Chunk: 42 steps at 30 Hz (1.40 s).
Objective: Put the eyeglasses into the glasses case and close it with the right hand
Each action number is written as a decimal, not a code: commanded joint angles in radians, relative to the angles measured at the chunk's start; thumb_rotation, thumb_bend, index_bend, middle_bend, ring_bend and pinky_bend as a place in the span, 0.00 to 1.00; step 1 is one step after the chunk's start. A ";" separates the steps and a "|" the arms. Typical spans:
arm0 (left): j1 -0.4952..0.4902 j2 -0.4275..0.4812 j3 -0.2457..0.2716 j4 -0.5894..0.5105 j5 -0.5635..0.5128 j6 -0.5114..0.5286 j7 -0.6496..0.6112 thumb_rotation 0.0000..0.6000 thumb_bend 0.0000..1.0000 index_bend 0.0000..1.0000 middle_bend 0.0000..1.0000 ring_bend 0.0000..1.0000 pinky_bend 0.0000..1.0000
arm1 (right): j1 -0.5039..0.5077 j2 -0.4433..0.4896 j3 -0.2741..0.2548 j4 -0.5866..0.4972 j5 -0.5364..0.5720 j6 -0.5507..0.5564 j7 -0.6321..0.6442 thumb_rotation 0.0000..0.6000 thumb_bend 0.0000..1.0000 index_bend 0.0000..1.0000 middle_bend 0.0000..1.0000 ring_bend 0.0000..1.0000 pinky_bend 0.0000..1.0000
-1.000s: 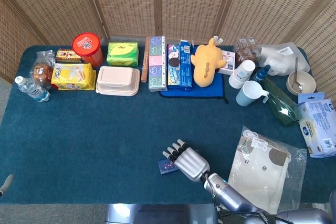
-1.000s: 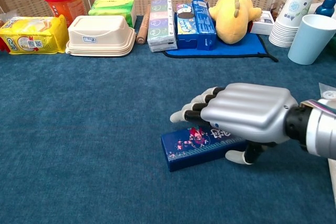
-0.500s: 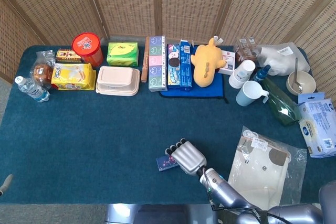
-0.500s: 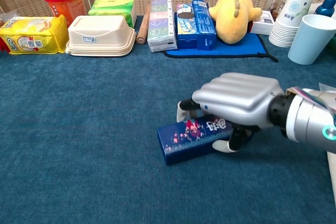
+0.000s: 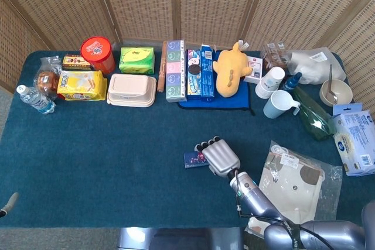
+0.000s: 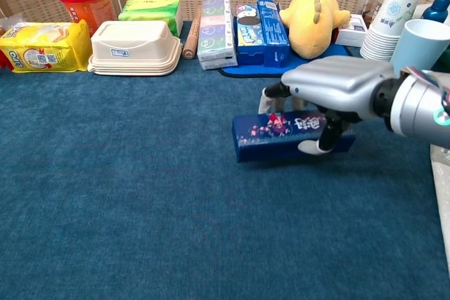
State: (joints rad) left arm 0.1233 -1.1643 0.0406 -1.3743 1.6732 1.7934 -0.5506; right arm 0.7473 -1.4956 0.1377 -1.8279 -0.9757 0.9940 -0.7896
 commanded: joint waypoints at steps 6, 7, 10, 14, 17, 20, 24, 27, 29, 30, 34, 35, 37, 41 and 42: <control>-0.003 0.004 0.001 -0.013 0.001 -0.005 0.015 1.00 0.28 0.00 0.00 0.00 0.00 | 0.036 -0.005 0.024 0.069 0.086 -0.016 0.031 1.00 0.32 0.37 0.32 0.30 0.25; -0.004 0.005 0.002 -0.015 0.001 -0.007 0.017 1.00 0.28 0.00 0.00 0.00 0.00 | 0.039 -0.006 0.024 0.075 0.094 -0.019 0.032 1.00 0.32 0.33 0.30 0.28 0.24; -0.006 0.006 0.002 -0.021 0.001 -0.011 0.024 1.00 0.28 0.00 0.00 0.00 0.00 | 0.050 -0.006 0.019 0.086 0.116 -0.025 0.035 1.00 0.33 0.16 0.20 0.16 0.20; -0.012 0.008 0.002 -0.030 0.004 -0.019 0.036 1.00 0.28 0.00 0.00 0.00 0.00 | 0.055 0.005 0.018 0.074 0.119 -0.021 0.055 1.00 0.34 0.05 0.14 0.12 0.19; -0.018 0.009 0.002 -0.038 0.007 -0.026 0.044 1.00 0.28 0.00 0.00 0.00 0.00 | 0.052 0.029 0.015 0.044 0.106 -0.006 0.069 1.00 0.34 0.00 0.12 0.11 0.19; -0.024 0.011 0.002 -0.048 0.010 -0.033 0.053 1.00 0.28 0.00 0.00 0.00 0.00 | 0.040 0.061 0.010 0.005 0.082 0.017 0.088 1.00 0.34 0.00 0.11 0.10 0.19; -0.031 0.014 0.000 -0.061 0.010 -0.041 0.064 1.00 0.28 0.00 0.00 0.00 0.00 | 0.013 0.103 -0.001 -0.038 0.041 0.060 0.111 1.00 0.34 0.00 0.11 0.10 0.19; -0.036 0.020 0.000 -0.073 0.006 -0.052 0.075 1.00 0.28 0.00 0.00 0.00 0.00 | -0.015 0.135 -0.014 -0.067 -0.001 0.099 0.131 1.00 0.34 0.01 0.11 0.10 0.19; -0.041 0.027 0.002 -0.087 0.005 -0.065 0.088 1.00 0.28 0.00 0.00 0.00 0.00 | -0.037 0.157 -0.023 -0.085 -0.030 0.128 0.151 1.00 0.34 0.03 0.12 0.10 0.19; -0.045 0.032 0.004 -0.096 0.002 -0.077 0.099 1.00 0.28 0.00 0.00 0.00 0.00 | -0.054 0.172 -0.028 -0.093 -0.051 0.150 0.166 1.00 0.34 0.05 0.12 0.10 0.19; -0.065 0.058 0.015 -0.133 -0.009 -0.142 0.164 1.00 0.28 0.00 0.00 0.00 0.00 | -0.129 0.221 -0.060 -0.104 -0.150 0.255 0.213 1.00 0.34 0.11 0.17 0.12 0.19; -0.069 0.062 0.015 -0.142 -0.012 -0.152 0.179 1.00 0.28 0.00 0.00 0.00 0.00 | -0.146 0.230 -0.069 -0.102 -0.174 0.279 0.223 1.00 0.34 0.13 0.18 0.13 0.19; -0.076 0.069 0.011 -0.168 -0.023 -0.168 0.208 1.00 0.28 0.00 0.00 0.00 0.00 | -0.189 0.248 -0.092 -0.090 -0.236 0.339 0.246 1.00 0.34 0.17 0.20 0.14 0.19; -0.095 0.072 -0.002 -0.233 -0.055 -0.213 0.303 1.00 0.28 0.00 0.00 0.00 0.00 | -0.328 0.282 -0.165 -0.020 -0.399 0.536 0.294 1.00 0.34 0.21 0.22 0.16 0.19; -0.097 0.072 -0.004 -0.246 -0.063 -0.221 0.326 1.00 0.28 0.00 0.00 0.00 0.00 | -0.350 0.283 -0.175 -0.003 -0.424 0.565 0.301 1.00 0.34 0.22 0.23 0.17 0.19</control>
State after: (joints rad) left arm 0.0383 -1.0964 0.0439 -1.5852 1.6317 1.5992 -0.2715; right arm 0.5011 -1.2451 0.0227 -1.8870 -1.2835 1.4322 -0.5361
